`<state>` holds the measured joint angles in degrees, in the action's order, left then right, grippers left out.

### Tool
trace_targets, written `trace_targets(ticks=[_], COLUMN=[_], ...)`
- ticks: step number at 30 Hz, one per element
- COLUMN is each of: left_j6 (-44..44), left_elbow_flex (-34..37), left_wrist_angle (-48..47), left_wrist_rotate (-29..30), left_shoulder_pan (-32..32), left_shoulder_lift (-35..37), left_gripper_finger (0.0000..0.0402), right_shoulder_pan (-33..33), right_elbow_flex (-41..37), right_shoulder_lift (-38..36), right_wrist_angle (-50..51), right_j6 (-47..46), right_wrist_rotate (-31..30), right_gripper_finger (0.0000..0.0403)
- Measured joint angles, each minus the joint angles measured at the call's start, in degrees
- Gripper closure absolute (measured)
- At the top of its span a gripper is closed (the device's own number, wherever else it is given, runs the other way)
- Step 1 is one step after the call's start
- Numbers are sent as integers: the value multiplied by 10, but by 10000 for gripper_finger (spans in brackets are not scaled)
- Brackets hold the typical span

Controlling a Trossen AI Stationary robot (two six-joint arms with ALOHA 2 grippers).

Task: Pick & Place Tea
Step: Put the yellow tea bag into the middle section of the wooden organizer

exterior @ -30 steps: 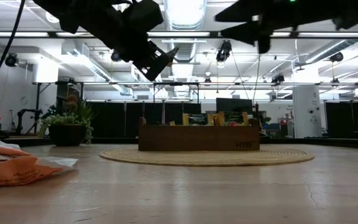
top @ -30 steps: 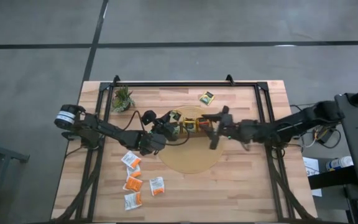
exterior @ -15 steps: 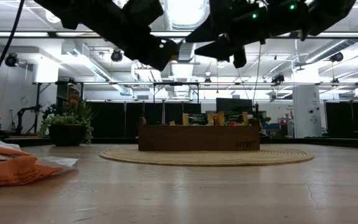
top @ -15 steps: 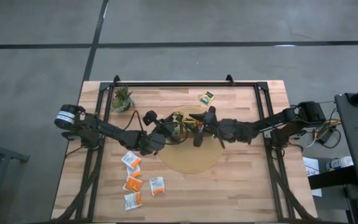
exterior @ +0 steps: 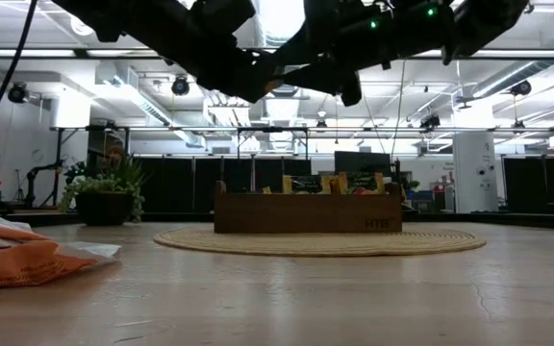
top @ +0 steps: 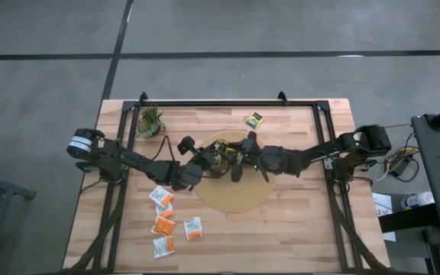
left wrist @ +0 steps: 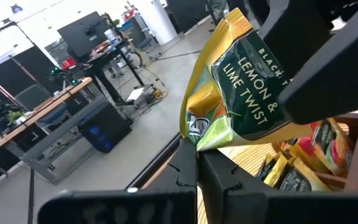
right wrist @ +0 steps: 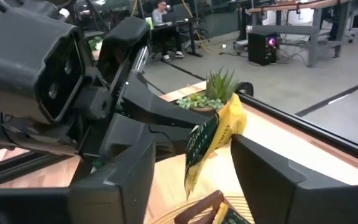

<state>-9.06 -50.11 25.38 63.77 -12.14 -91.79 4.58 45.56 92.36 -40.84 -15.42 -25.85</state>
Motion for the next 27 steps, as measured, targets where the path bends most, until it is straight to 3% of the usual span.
trace_targets(ticks=[4,10,20,27], left_j6=[0,0,4,-4], left_elbow_flex=[0,0,0,0], left_wrist_angle=[0,1,-40,-49], left_wrist_rotate=[0,-3,-6,2], left_shoulder_pan=[0,0,-1,0], left_shoulder_lift=[0,0,0,0], left_gripper_finger=[401,401,395,326], right_shoulder_pan=[0,0,0,0], right_elbow_flex=[2,1,1,1], right_shoulder_lift=[3,-6,-7,-9], right_wrist_angle=[4,27,38,30], right_j6=[5,26,26,26], right_wrist_rotate=[2,3,6,6], right_gripper_finger=[258,381,394,394])
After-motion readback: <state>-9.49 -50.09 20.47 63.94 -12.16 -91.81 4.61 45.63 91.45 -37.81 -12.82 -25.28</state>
